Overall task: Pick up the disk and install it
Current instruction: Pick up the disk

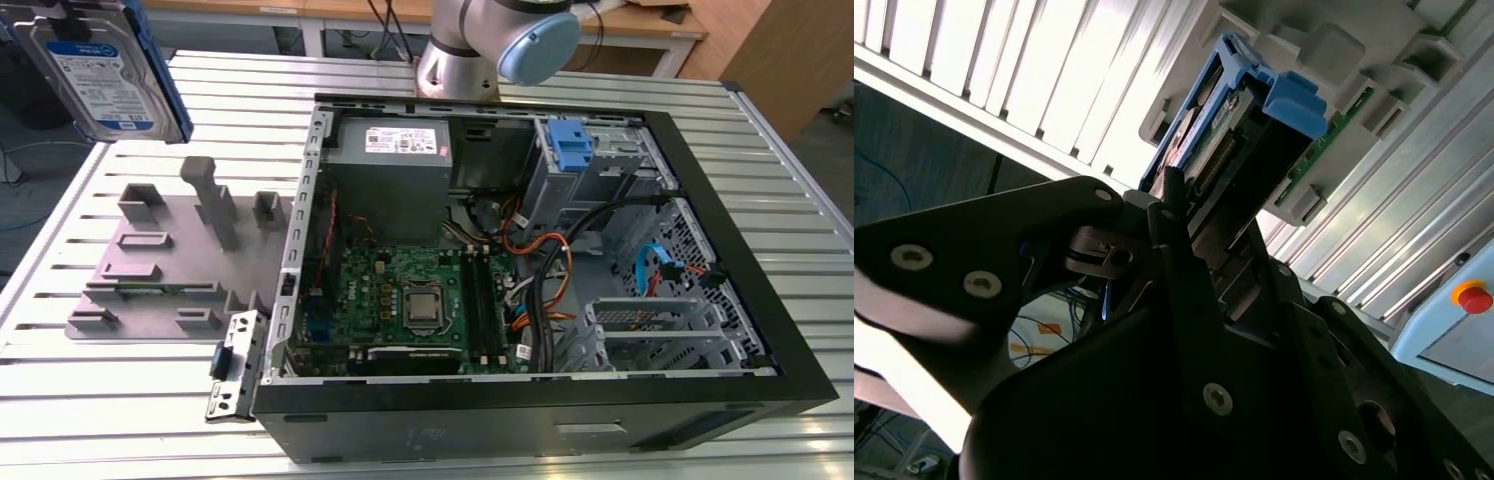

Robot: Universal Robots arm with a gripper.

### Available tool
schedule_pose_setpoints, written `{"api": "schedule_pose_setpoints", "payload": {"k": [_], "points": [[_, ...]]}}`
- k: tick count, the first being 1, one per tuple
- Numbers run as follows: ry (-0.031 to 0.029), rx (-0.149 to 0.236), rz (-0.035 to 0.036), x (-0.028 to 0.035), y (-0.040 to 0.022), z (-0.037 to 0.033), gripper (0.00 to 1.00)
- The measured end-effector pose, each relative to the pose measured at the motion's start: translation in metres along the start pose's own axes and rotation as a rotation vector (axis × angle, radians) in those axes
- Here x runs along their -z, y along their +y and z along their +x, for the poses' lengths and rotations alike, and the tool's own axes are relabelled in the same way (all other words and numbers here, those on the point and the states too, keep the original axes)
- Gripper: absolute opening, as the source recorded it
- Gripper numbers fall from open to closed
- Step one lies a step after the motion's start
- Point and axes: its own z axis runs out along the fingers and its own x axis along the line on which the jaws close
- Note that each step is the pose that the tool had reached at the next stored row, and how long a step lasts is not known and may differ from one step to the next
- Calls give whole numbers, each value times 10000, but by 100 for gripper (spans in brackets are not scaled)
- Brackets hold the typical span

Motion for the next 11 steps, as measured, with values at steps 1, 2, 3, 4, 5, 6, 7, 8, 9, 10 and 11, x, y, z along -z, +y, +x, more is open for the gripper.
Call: {"api": "schedule_pose_setpoints", "payload": {"k": [1,2,3,4,5,6,7,8,9,10,11], "points": [[1,-1,-2,3,0,0,35],[1,-1,-1,6,0,-1,35],[1,-1,-1,6,0,0,35],[1,0,-2,8,0,-1,35],[1,-1,-3,10,1,-1,35],[2,-1,-4,14,1,-1,35],[2,-1,-3,19,1,-1,35],[2,-1,-2,25,1,-1,35],[2,-1,-2,33,1,-2,35],[1,-1,-2,41,2,-2,35],[1,-1,-2,50,2,-3,35]]}}
